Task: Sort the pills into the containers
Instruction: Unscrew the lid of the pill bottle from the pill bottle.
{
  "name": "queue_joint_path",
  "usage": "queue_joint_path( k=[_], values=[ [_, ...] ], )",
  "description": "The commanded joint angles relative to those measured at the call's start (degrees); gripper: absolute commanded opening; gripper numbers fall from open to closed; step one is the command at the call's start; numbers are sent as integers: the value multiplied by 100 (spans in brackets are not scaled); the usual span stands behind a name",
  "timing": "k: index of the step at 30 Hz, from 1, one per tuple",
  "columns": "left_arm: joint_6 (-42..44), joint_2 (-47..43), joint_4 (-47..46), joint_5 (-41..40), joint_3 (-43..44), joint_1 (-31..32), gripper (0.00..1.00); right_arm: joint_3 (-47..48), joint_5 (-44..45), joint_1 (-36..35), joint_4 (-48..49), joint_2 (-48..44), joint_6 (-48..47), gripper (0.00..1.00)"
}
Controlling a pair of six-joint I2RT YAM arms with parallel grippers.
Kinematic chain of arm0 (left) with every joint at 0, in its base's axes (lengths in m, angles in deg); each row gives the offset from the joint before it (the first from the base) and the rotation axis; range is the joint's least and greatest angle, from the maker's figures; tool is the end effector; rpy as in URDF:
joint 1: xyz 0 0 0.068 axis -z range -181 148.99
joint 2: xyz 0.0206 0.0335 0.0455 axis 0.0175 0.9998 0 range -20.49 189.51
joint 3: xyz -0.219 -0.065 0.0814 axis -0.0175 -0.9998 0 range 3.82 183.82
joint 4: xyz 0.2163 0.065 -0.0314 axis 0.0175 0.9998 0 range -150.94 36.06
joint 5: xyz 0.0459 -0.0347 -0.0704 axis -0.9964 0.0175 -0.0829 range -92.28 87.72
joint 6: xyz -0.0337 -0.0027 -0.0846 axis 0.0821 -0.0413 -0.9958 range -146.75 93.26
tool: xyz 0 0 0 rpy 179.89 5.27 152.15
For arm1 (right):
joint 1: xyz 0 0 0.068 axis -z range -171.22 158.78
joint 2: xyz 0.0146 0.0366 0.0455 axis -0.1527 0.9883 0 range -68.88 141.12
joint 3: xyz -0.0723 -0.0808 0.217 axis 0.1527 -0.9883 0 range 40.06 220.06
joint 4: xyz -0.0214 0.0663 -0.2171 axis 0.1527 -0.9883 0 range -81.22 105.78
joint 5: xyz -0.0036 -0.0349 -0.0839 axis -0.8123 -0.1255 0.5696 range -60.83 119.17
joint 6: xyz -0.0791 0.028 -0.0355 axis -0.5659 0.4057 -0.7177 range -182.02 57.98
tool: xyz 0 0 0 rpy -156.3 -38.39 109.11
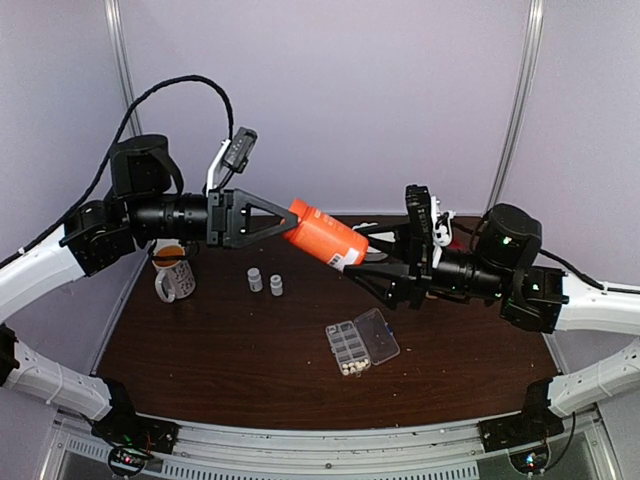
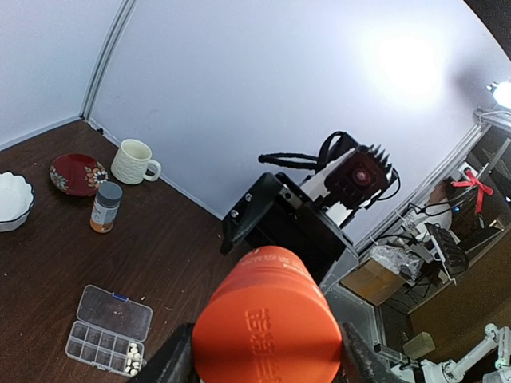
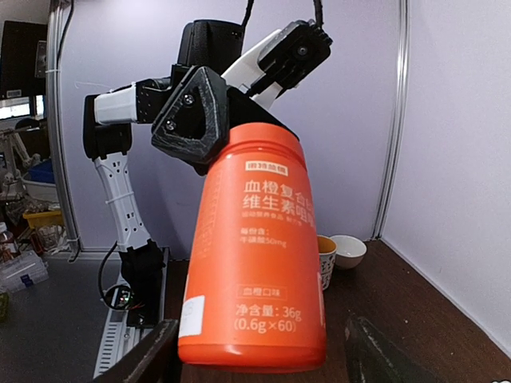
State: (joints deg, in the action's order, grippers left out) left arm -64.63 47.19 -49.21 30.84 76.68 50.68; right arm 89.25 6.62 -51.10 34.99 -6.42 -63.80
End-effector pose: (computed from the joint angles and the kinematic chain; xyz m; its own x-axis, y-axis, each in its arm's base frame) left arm 0.1359 -0.2441 0.3909 -0.6660 0.0134 -0.7459 0.7409 0.1287 -0.6592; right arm 0.1126 0.2563 0.3457 0.0827 0.0853 -0.9929 -0.9882 0.1363 -0.0706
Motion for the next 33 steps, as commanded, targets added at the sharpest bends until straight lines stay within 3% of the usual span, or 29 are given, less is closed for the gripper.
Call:
queue_joint_path(
  k=[1, 3, 4, 12, 25, 33],
  values=[
    [-138, -110, -441, -21, -51, -27, 25, 265, -64, -32, 109, 68, -89, 70],
    [-147, -114, -471, -20, -29, -26, 26, 305, -72, -33, 65, 90, -106, 51],
    [-148, -103, -478, -9, -19, -26, 26, 325, -74, -33, 15, 99, -118, 47],
    [-223, 83, -388, 100, 263, -27, 25, 288, 284, -92, -254, 9, -450, 41],
    [-1605, 62, -156, -582, 88, -70, 21, 171, 2368, -782, -646, -253, -3263, 31],
    [-1882, 192, -262, -529, 23, -79, 21, -9, 2747, -912, -398, -208, -3280, 29]
  ],
)
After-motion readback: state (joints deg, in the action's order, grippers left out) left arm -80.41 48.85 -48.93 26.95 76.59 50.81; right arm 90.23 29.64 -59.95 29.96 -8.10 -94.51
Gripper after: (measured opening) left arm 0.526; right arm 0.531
